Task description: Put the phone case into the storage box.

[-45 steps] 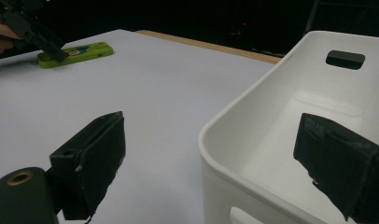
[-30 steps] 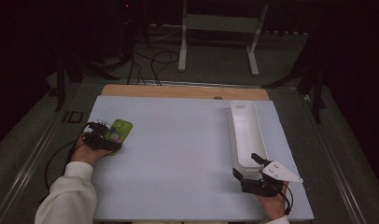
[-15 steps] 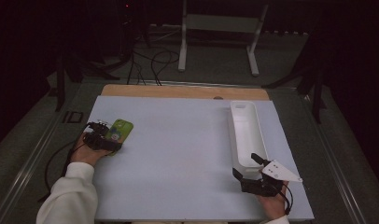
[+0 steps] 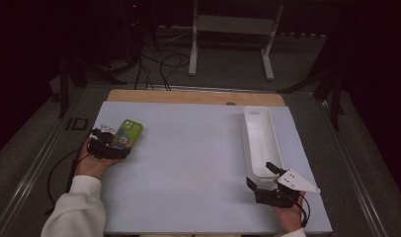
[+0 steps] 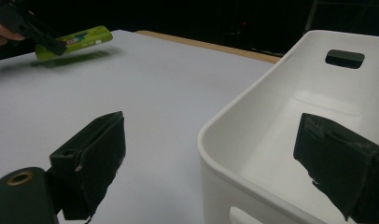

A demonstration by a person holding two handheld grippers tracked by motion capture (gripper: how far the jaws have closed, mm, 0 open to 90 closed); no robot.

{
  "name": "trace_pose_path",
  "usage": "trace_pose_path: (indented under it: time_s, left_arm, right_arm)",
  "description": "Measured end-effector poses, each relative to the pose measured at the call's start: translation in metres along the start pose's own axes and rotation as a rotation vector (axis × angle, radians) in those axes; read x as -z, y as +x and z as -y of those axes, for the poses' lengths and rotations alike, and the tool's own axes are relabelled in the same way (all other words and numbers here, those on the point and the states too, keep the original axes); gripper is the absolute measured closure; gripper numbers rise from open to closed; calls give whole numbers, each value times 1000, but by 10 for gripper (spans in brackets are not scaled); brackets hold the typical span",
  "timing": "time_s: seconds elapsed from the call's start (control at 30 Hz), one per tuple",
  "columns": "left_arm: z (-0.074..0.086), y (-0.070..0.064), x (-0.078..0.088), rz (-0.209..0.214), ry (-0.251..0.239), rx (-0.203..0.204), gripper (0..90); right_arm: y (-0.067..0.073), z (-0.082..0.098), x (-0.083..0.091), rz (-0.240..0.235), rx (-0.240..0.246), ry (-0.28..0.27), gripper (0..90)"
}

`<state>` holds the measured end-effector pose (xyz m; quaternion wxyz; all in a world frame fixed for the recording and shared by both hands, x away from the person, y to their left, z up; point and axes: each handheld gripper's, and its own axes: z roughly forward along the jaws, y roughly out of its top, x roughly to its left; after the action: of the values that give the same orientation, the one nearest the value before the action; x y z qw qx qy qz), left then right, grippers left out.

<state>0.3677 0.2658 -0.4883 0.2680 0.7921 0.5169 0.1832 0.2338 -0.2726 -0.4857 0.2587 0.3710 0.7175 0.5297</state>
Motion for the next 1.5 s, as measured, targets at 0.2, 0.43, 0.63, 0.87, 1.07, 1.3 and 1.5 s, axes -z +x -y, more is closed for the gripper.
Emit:
trace_pose_path:
  time_s: [0.2,0.43,0.63,0.87,1.07,1.3,1.5]
  left_arm:
    - [4,-7,12,-4,-83,-11,161]
    - [8,-11,22,-1,-136,-22,161]
    - [15,-22,31,-14,-203,-62,160]
    - [20,-35,39,-16,-268,-98,161]
    - [21,-43,44,-1,-319,-112,160]
    - [21,-54,50,11,-368,-140,161]
    - [22,-62,53,25,-390,-157,161]
  right_arm:
    - [0,0,1,0,-3,-2,89]
    - [1,0,0,0,0,-3,89]
    - [1,0,0,0,0,-4,89]
    - [1,0,0,-2,-1,-5,89]
    - [1,-1,0,-9,-10,-10,89]
    - [0,-1,1,-10,-18,-15,89]
    - [-1,-2,1,-12,-23,-21,89]
